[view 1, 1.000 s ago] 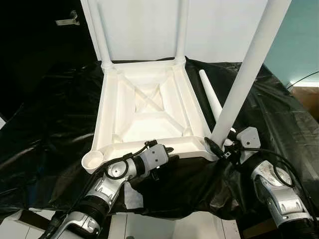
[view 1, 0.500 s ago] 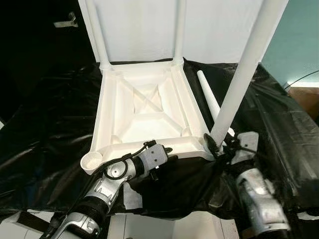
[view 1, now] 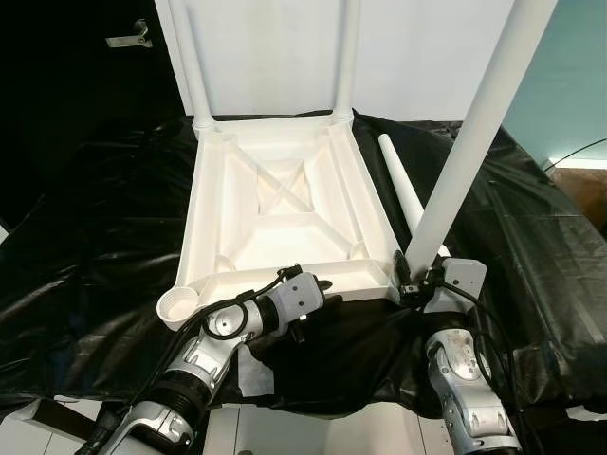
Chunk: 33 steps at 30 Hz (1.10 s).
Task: Building children table
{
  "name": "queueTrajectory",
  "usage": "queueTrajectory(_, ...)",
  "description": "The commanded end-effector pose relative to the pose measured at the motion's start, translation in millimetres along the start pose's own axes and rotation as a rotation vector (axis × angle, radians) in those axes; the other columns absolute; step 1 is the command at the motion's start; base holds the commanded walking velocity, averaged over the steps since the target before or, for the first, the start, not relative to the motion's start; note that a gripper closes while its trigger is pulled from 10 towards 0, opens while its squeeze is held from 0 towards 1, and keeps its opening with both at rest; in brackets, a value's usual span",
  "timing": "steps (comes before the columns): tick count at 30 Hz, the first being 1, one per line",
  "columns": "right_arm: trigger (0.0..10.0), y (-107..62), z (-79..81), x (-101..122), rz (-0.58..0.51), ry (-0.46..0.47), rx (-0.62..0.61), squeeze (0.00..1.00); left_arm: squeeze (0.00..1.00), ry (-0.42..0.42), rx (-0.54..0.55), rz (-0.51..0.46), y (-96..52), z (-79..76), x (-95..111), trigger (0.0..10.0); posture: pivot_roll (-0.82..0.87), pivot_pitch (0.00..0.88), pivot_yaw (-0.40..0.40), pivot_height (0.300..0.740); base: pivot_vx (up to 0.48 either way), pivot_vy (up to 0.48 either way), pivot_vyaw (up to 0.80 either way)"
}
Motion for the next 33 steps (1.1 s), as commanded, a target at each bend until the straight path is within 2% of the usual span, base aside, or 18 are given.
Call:
queueTrajectory(1,10.0,-1.5,-3.7,-9,0.056,0.017,0.047,0.00,0.00,-0.040,-0.118,0.102,-6.2,-32.3,-28,10.0,-0.02,0.013,-0.012,0.740,0.000,0.000,0.00)
queueTrajectory(2,10.0,-1.9,0.8,-7,0.055,-0.006,0.097,0.08,0.00,-0.040,-0.119,0.103,-5.8,-32.4,-28,10.0,-0.02,0.013,-0.013,0.740,0.000,0.000,0.00)
queueTrajectory(3,10.0,-1.9,0.8,-7,0.055,-0.006,0.097,0.08,0.00,-0.040,-0.119,0.103,-5.8,-32.4,-28,10.0,-0.02,0.013,-0.013,0.740,0.000,0.000,0.00)
queueTrajectory(4,10.0,-1.6,2.0,-6,0.054,-0.017,0.139,1.00,0.00,-0.041,-0.119,0.103,-5.4,-32.2,-28,10.0,-0.02,0.013,-0.013,0.740,0.000,0.000,0.00)
queueTrajectory(7,10.0,0.8,0.8,0,0.050,-0.042,0.204,1.00,0.00,-0.040,-0.118,0.103,-4.4,-31.2,-28,10.0,-0.03,0.010,-0.013,0.740,0.000,0.000,0.00)
queueTrajectory(8,10.0,3.5,-1.9,6,0.052,-0.090,0.281,1.00,0.00,-0.037,-0.119,0.101,-3.1,-30.9,-27,10.0,-0.03,0.008,-0.013,0.740,0.000,0.000,0.00)
queueTrajectory(10,10.0,3.5,-1.9,6,0.052,-0.090,0.281,1.00,0.00,-0.037,-0.119,0.101,-3.1,-30.9,-27,10.0,-0.03,0.008,-0.013,0.740,0.000,0.000,0.00)
queueTrajectory(11,10.0,4.0,-2.4,7,0.059,-0.104,0.307,0.08,0.00,-0.037,-0.120,0.101,-2.7,-31.0,-27,10.0,-0.04,0.006,-0.013,0.740,0.000,0.000,0.00)
queueTrajectory(13,10.0,4.0,-2.4,7,0.059,-0.104,0.307,0.08,0.00,-0.037,-0.120,0.101,-2.7,-31.0,-27,10.0,-0.04,0.006,-0.013,0.740,0.000,0.000,0.00)
queueTrajectory(14,10.0,1.6,-4.6,5,0.098,-0.158,0.402,0.00,0.00,-0.036,-0.123,0.100,-2.0,-31.5,-27,10.0,-0.04,0.004,-0.013,0.740,0.000,0.000,0.00)
queueTrajectory(17,10.0,-0.8,-4.3,3,0.125,-0.173,0.457,0.00,0.00,-0.036,-0.123,0.100,-2.0,-31.4,-27,10.0,-0.04,0.004,-0.012,0.740,0.000,0.000,0.00)
queueTrajectory(18,5.0,-3.0,-3.6,1,0.148,-0.183,0.503,0.00,0.00,-0.035,-0.123,0.100,-2.2,-31.3,-27,10.0,-0.04,0.004,-0.012,0.740,0.000,0.000,0.00)
queueTrajectory(19,5.0,-3.0,-3.6,1,0.148,-0.183,0.503,0.00,0.00,-0.035,-0.123,0.100,-2.2,-31.3,-27,10.0,-0.04,0.004,-0.012,0.740,0.000,0.000,0.00)
queueTrajectory(20,0.0,-5.5,-2.1,0,0.164,-0.193,0.541,0.00,0.00,-0.035,-0.123,0.100,-2.5,-31.3,-27,10.0,-0.04,0.005,-0.011,0.740,0.000,0.000,0.00)
queueTrajectory(24,0.0,-12.8,1.9,-9,0.242,-0.202,0.624,0.00,0.00,-0.035,-0.124,0.100,-4.1,-32.0,-27,10.0,-0.04,0.009,-0.009,0.740,0.000,0.000,0.00)
queueTrajectory(28,0.0,-14.4,4.4,-17,0.282,-0.177,0.615,0.00,0.00,-0.036,-0.125,0.099,-4.8,-32.3,-27,10.0,-0.03,0.010,-0.009,0.740,0.000,0.000,0.00)
queueTrajectory(32,0.0,-15.3,11.8,-26,0.295,-0.131,0.549,0.00,0.00,-0.037,-0.123,0.099,-5.2,-32.1,-27,10.0,-0.03,0.010,-0.009,0.740,0.000,0.000,0.00)
queueTrajectory(33,0.0,-10.9,10.2,-30,0.270,-0.074,0.415,0.00,0.00,-0.037,-0.122,0.099,-5.4,-32.0,-27,10.0,-0.03,0.009,-0.012,0.740,0.000,0.000,0.00)
Point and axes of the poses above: a point about 5 cm out from each wrist's last joint towards the gripper, its own y axis pointing out of the wrist towards the gripper, its own x axis along the axis of the wrist's last joint, z = x × y, the point moved 5 cm from there along y, pointing out of the wrist towards the gripper, and after that the axes turned 5 degrees about y, right-handed, at the moved point
